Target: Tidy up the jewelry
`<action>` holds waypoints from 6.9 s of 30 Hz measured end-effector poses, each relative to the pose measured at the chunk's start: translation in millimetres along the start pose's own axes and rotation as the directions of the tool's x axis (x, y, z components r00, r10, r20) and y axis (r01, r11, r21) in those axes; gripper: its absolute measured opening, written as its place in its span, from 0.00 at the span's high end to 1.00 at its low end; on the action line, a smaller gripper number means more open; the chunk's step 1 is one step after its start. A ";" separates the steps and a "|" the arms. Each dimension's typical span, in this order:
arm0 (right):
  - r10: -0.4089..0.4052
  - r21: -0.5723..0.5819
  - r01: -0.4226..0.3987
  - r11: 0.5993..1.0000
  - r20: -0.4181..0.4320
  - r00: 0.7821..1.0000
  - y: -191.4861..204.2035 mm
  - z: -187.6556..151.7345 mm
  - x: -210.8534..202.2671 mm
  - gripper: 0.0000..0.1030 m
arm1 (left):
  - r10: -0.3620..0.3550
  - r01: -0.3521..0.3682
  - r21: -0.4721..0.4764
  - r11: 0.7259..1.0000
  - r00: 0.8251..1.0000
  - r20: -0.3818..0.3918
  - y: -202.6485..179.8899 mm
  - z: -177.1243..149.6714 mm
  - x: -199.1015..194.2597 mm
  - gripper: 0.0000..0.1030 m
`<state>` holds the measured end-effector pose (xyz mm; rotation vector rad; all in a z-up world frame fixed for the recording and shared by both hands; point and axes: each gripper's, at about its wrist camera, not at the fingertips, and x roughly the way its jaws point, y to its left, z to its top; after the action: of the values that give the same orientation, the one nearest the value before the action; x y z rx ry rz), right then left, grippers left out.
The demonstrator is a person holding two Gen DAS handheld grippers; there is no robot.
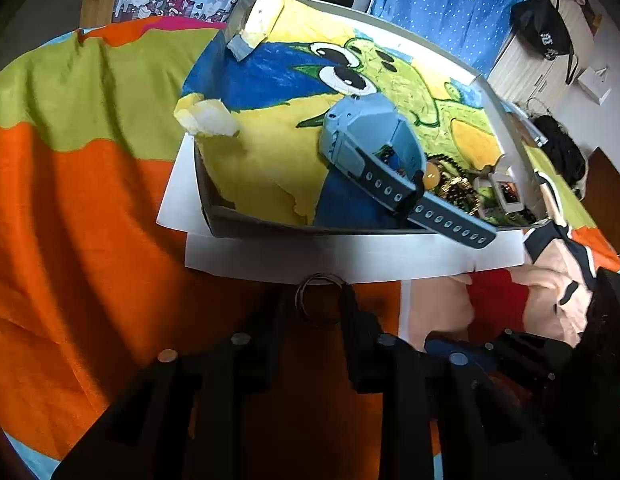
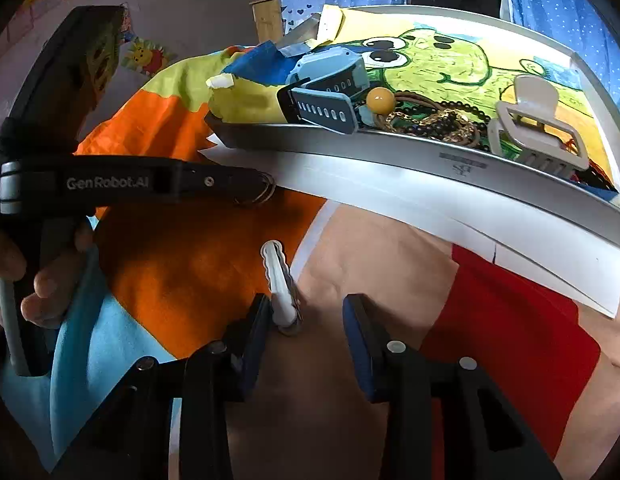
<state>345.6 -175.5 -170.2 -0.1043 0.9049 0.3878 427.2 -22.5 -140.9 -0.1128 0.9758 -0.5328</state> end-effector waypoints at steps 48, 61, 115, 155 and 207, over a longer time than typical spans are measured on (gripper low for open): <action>-0.138 0.150 0.090 0.985 0.352 0.926 -52.3 43.3 -57.1 0.85 | 0.303 -0.266 -0.248 0.932 0.944 0.128 -29.1 37.7 -28.8 0.97; -0.129 0.171 0.080 0.982 0.301 0.945 -65.3 48.4 -41.1 0.85 | 0.316 -0.291 -0.226 0.930 0.945 0.084 -25.2 41.0 -17.3 0.97; -0.350 0.284 0.209 0.936 0.678 0.646 7.4 -52.5 -318.8 0.00 | 0.314 -0.301 -0.125 0.945 0.736 0.600 -189.4 -98.9 -294.0 0.02; -0.350 0.190 0.295 0.936 0.569 0.744 84.0 -162.8 -328.9 0.00 | 0.415 -0.400 -0.159 0.902 0.711 0.567 -185.4 -269.4 -312.9 0.02; -0.342 0.179 0.293 0.939 0.555 0.758 83.9 -161.3 -327.1 0.00 | 0.421 -0.417 -0.144 0.897 0.711 0.563 -184.9 -272.1 -310.0 0.02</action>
<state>13.1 -231.0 -7.6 -0.0567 0.2779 0.0458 -1.4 4.6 0.2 -0.0492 0.3673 -0.0477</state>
